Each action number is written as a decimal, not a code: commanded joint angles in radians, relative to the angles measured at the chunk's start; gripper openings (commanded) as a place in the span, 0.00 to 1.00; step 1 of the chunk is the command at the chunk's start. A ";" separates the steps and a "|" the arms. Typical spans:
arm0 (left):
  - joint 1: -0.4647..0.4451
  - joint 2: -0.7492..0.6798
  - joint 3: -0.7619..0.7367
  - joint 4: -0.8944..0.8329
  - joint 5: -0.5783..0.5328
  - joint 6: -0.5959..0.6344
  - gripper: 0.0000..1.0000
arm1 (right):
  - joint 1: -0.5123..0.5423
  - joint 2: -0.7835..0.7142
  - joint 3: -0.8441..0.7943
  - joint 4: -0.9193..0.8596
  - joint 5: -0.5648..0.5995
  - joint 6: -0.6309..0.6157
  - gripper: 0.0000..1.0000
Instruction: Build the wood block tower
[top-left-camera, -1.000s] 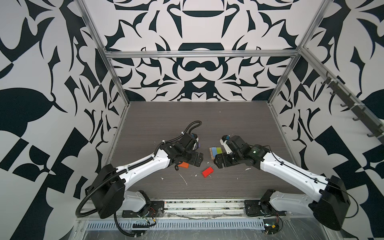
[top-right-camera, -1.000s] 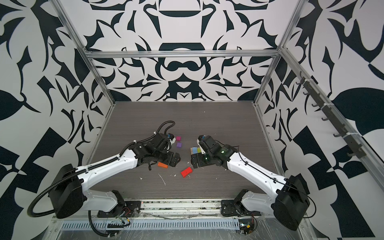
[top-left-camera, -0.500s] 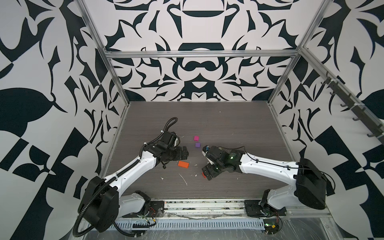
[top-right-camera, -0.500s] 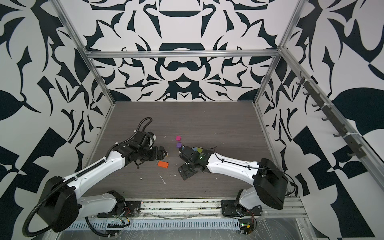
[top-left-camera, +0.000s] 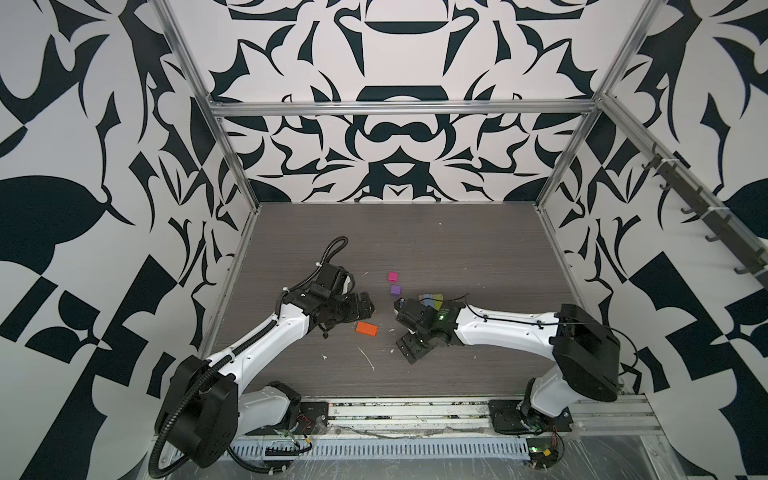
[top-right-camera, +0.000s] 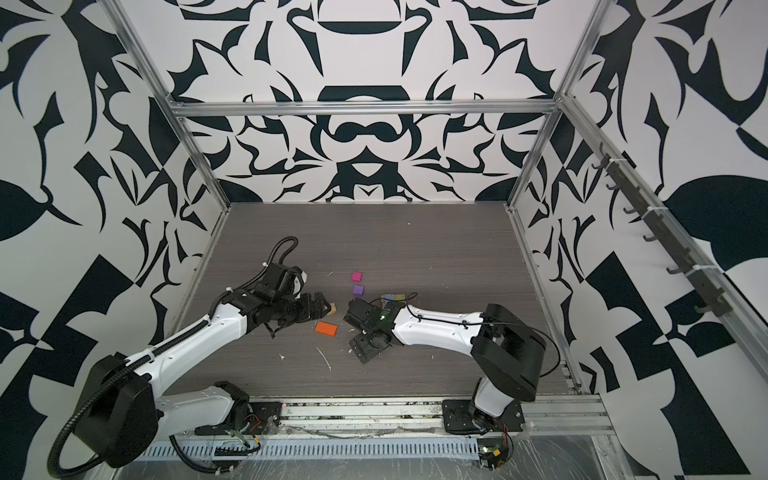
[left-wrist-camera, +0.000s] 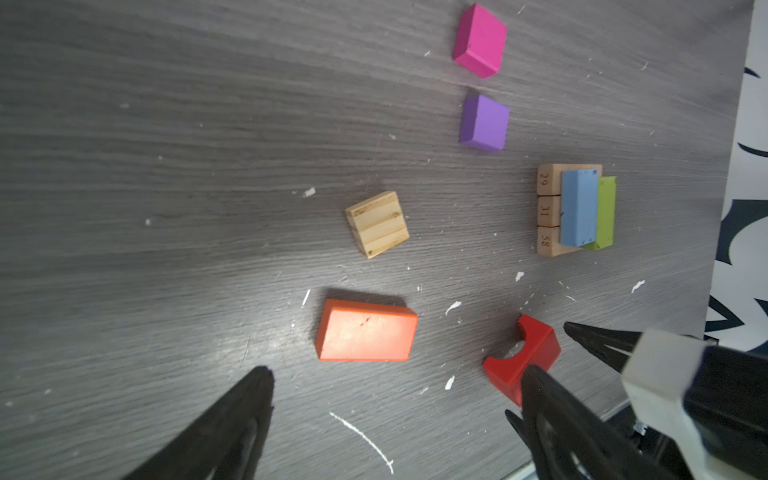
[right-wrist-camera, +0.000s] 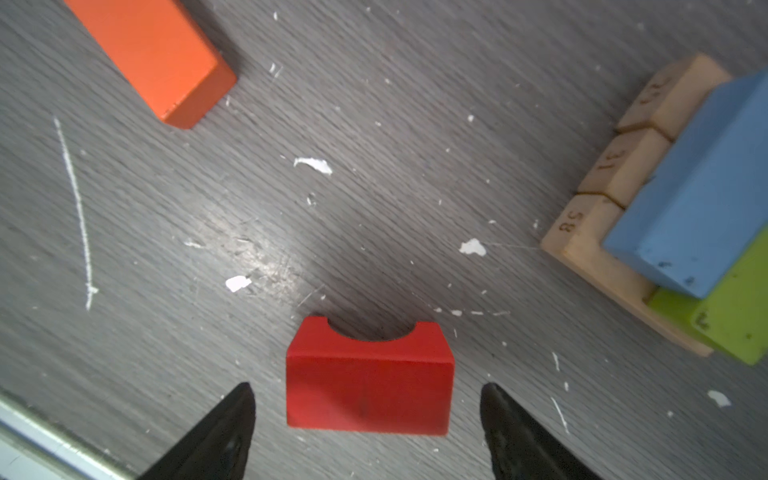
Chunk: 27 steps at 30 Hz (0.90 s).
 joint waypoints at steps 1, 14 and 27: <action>0.003 0.012 -0.006 -0.009 0.005 -0.003 0.96 | 0.017 0.013 0.040 0.007 0.038 0.020 0.87; 0.003 0.027 -0.011 -0.005 0.007 0.001 0.96 | 0.041 0.056 0.047 0.003 0.088 0.055 0.77; 0.002 0.047 -0.024 0.031 0.020 -0.014 0.95 | 0.040 0.034 0.053 -0.023 0.110 0.105 0.64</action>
